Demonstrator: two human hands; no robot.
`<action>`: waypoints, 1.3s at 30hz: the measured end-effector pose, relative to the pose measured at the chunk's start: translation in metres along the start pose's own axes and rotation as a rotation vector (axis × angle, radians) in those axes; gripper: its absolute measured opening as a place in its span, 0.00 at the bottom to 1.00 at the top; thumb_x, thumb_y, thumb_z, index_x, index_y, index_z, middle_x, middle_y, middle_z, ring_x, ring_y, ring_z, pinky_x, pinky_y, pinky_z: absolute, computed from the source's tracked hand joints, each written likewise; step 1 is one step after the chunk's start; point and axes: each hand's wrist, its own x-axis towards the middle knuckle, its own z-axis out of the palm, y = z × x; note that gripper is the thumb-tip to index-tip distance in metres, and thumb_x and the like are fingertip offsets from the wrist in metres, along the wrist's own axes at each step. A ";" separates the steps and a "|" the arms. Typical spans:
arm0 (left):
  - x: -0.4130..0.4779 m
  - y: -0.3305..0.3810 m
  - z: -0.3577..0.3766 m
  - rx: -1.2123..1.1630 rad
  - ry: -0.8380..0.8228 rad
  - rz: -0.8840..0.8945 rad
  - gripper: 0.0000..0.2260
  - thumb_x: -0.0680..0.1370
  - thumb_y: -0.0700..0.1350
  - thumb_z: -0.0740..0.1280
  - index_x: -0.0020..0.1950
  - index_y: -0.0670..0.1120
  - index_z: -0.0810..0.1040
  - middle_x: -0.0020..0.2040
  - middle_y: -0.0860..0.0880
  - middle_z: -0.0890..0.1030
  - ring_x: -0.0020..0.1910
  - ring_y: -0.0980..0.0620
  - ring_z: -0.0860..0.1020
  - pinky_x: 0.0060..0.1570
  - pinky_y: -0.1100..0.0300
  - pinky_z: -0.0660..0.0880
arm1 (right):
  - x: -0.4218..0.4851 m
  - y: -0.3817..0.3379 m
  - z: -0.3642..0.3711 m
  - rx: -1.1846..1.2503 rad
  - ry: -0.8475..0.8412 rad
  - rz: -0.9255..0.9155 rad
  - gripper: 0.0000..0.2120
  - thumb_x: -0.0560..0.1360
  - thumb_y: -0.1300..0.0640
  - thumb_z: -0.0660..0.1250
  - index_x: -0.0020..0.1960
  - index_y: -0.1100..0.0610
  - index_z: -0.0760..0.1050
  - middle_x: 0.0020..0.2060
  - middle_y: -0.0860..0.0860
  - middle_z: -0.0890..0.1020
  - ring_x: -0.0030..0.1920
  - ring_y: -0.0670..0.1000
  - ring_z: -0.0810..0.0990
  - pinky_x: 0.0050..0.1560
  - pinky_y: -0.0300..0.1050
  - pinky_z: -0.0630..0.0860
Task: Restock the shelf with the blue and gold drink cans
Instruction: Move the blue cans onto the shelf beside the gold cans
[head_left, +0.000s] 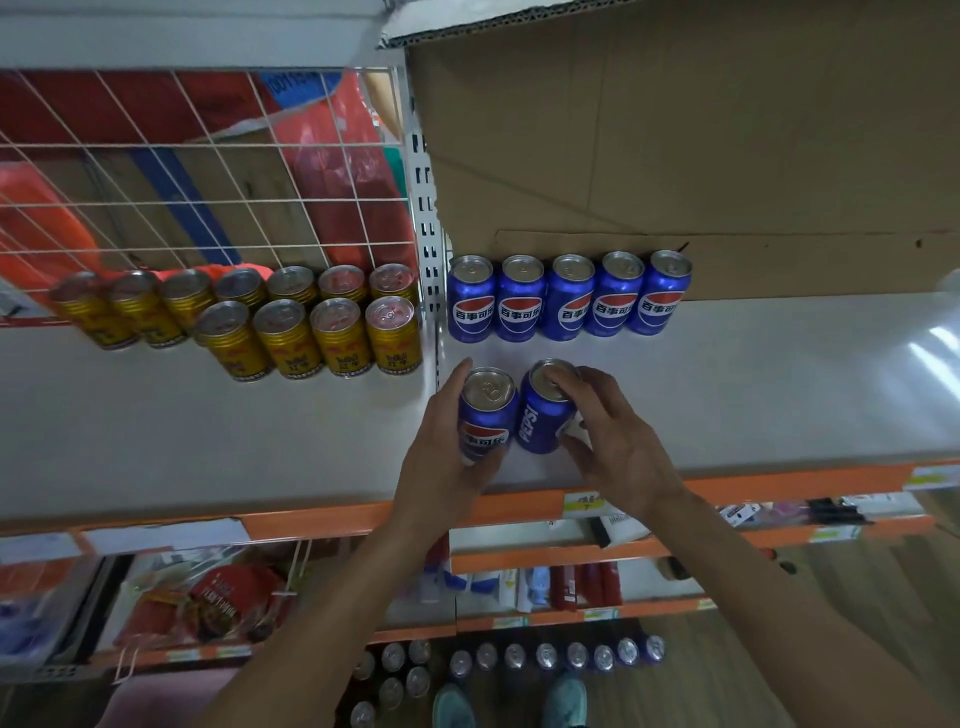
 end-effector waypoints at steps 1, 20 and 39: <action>0.001 0.002 -0.001 0.031 0.011 0.013 0.41 0.74 0.45 0.77 0.79 0.60 0.56 0.76 0.57 0.67 0.67 0.67 0.67 0.59 0.77 0.63 | 0.002 0.001 0.000 0.006 0.008 0.006 0.41 0.69 0.66 0.77 0.77 0.54 0.63 0.69 0.55 0.69 0.60 0.58 0.78 0.47 0.54 0.84; 0.022 -0.012 -0.012 0.323 0.023 0.221 0.39 0.74 0.40 0.77 0.78 0.56 0.61 0.74 0.49 0.66 0.69 0.52 0.70 0.61 0.76 0.64 | 0.023 -0.002 0.010 -0.168 0.103 -0.086 0.41 0.66 0.62 0.80 0.76 0.61 0.67 0.75 0.56 0.69 0.71 0.55 0.72 0.51 0.45 0.82; 0.097 -0.009 -0.006 0.347 0.139 0.235 0.37 0.75 0.36 0.74 0.79 0.50 0.61 0.73 0.44 0.67 0.70 0.49 0.69 0.63 0.67 0.64 | 0.090 0.028 0.024 -0.184 0.088 -0.057 0.40 0.70 0.62 0.77 0.77 0.60 0.64 0.76 0.56 0.68 0.71 0.57 0.72 0.51 0.49 0.83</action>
